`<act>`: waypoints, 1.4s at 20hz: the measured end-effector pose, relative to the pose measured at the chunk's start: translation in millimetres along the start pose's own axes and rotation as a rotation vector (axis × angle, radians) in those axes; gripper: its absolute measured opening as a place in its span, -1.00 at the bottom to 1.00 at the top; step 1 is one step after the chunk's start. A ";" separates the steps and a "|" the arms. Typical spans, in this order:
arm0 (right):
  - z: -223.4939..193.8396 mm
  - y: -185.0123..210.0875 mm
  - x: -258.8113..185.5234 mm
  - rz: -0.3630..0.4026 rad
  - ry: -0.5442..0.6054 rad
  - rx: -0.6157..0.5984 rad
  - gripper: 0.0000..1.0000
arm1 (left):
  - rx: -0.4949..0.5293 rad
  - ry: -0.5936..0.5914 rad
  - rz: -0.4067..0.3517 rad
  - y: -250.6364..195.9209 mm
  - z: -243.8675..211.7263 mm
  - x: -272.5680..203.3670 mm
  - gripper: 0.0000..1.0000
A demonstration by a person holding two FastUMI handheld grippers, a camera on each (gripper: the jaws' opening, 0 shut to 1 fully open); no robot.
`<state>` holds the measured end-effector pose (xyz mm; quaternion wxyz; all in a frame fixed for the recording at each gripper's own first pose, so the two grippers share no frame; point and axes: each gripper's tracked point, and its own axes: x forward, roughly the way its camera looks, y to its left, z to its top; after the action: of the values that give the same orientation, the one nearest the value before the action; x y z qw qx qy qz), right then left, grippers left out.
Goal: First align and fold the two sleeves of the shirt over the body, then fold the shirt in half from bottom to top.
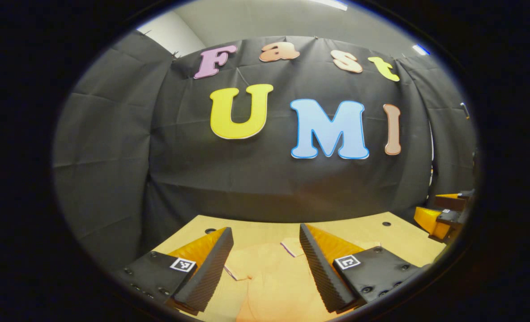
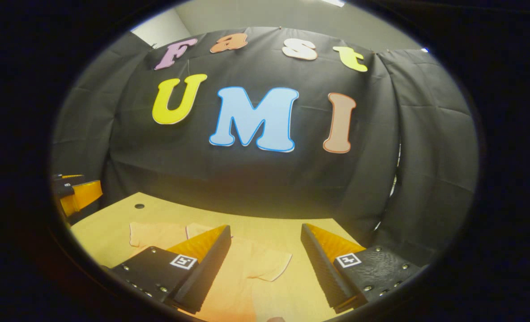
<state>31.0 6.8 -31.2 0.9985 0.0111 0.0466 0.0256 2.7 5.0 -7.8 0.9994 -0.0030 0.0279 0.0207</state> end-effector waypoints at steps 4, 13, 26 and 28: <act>-9.5 -12.3 24.7 -0.017 0.011 0.012 0.94 | 0.005 0.004 -0.001 -0.7 -1.2 -2.6 0.94; -73.3 -36.0 95.8 -0.029 0.191 -0.004 0.92 | -0.001 0.032 0.067 13.6 -8.6 -11.8 0.94; -177.2 -47.7 167.4 -0.025 0.462 0.042 0.94 | 0.002 0.052 0.166 34.9 -16.3 -44.8 0.94; -192.2 -51.3 177.4 -0.043 0.501 0.065 0.95 | 0.002 0.052 0.166 33.0 -16.2 -47.9 0.94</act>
<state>191.9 -31.4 -240.2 0.9553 0.0355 0.2936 0.0049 -47.3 35.8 -21.5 0.9932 -0.0002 0.0541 0.1035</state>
